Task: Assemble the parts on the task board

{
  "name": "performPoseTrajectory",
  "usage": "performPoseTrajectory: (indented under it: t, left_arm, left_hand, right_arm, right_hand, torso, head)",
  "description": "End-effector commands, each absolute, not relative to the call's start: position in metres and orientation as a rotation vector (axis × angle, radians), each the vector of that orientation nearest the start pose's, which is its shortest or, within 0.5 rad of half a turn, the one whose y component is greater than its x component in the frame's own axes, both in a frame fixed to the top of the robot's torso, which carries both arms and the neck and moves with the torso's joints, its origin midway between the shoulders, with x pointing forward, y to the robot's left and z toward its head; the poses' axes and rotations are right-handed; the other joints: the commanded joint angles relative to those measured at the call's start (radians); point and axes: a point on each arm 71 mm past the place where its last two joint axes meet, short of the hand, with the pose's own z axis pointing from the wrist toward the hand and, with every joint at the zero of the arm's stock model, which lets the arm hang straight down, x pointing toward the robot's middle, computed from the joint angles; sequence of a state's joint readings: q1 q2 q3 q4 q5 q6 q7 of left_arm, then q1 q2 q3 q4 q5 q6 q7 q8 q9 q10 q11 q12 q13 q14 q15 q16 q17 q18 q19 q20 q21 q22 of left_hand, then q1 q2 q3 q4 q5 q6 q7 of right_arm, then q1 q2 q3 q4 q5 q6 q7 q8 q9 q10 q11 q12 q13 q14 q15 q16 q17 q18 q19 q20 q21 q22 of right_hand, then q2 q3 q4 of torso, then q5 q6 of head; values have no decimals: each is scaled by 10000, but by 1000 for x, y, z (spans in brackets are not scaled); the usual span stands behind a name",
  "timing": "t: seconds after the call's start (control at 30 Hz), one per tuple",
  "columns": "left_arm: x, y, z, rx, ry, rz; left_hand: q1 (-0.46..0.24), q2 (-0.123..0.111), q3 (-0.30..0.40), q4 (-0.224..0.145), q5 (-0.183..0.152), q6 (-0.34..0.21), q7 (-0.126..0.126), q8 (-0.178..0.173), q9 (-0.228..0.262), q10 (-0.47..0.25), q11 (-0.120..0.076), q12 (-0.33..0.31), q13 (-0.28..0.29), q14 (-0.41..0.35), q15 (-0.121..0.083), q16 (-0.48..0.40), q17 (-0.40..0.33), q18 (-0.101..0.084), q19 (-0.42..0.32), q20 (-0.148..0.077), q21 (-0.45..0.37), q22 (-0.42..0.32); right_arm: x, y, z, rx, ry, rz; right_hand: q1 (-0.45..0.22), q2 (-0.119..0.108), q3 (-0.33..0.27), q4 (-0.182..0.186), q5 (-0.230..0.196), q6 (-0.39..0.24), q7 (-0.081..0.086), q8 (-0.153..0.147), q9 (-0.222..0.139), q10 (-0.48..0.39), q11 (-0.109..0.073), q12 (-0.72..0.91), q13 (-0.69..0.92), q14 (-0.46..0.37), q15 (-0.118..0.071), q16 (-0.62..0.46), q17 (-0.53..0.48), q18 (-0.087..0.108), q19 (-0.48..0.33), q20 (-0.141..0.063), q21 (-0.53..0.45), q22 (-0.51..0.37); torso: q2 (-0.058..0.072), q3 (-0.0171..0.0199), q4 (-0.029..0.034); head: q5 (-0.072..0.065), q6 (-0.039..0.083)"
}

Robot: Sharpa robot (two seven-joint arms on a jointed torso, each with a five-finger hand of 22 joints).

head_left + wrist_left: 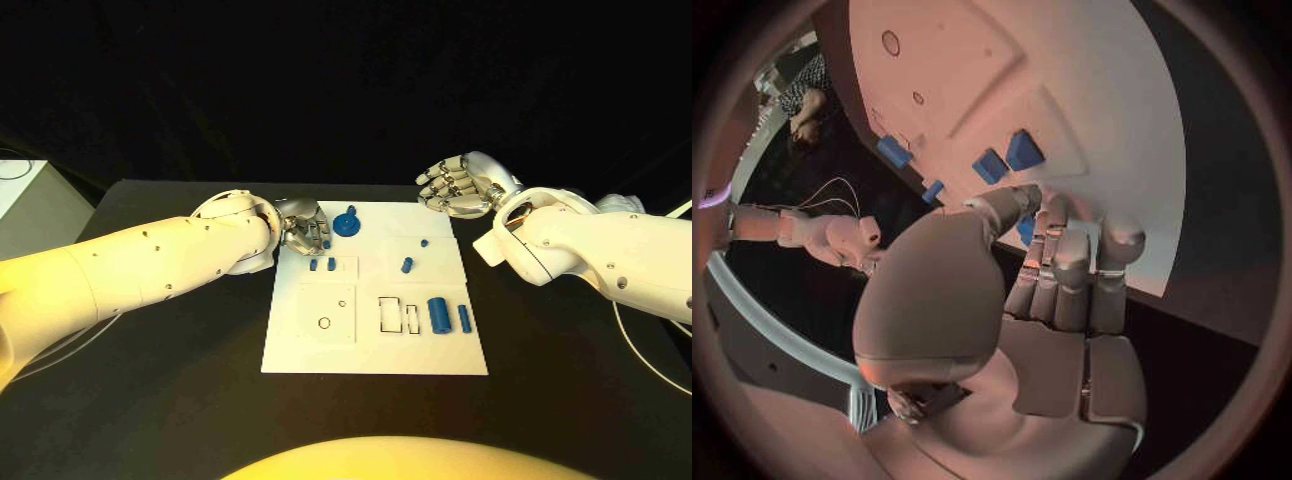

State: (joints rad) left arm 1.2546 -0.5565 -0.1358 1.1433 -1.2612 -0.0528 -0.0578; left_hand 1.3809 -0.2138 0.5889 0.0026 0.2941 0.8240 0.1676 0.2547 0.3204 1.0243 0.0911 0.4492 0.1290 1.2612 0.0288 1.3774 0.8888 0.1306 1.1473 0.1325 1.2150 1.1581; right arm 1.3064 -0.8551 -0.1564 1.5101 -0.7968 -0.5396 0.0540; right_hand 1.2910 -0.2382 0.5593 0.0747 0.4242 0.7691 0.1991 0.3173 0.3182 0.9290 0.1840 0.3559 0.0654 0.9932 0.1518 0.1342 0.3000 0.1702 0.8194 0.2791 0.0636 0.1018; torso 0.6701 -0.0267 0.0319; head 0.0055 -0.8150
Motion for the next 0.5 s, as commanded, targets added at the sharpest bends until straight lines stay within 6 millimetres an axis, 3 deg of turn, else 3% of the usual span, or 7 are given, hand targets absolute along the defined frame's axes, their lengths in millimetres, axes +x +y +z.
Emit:
performPoseTrajectory:
  t: [0.03,0.5]
  left_arm:
    - [541,160,-226,1353,19940,-6332]
    - [541,167,-226,1262,19885,-6222]
  left_hand:
    - [-81,-16,-60,2,-9,-65,0,-39,-10,79,24,-66,13,23,-16,31,9,-67,80,-25,9,16]
    - [-82,-28,-60,-4,-8,-146,-17,-79,-19,92,14,-71,34,13,-24,24,-26,-62,72,-30,-7,-1]
  right_arm:
    - [497,-223,-168,4166,15680,9165]
    - [498,-226,-169,4117,15752,9073]
  right_hand:
    - [-105,24,14,-22,32,83,517,3,-15,37,44,53,-11,7,43,-31,-9,143,-56,11,17,-12]
    - [-60,24,41,-77,18,95,505,10,-23,54,30,62,-9,57,31,-18,-17,149,-30,5,31,-43]
  torso:
    - [-7,-3,4]
    - [-3,-4,-1]
  head:
    - [-5,-4]
    - [-12,-1]
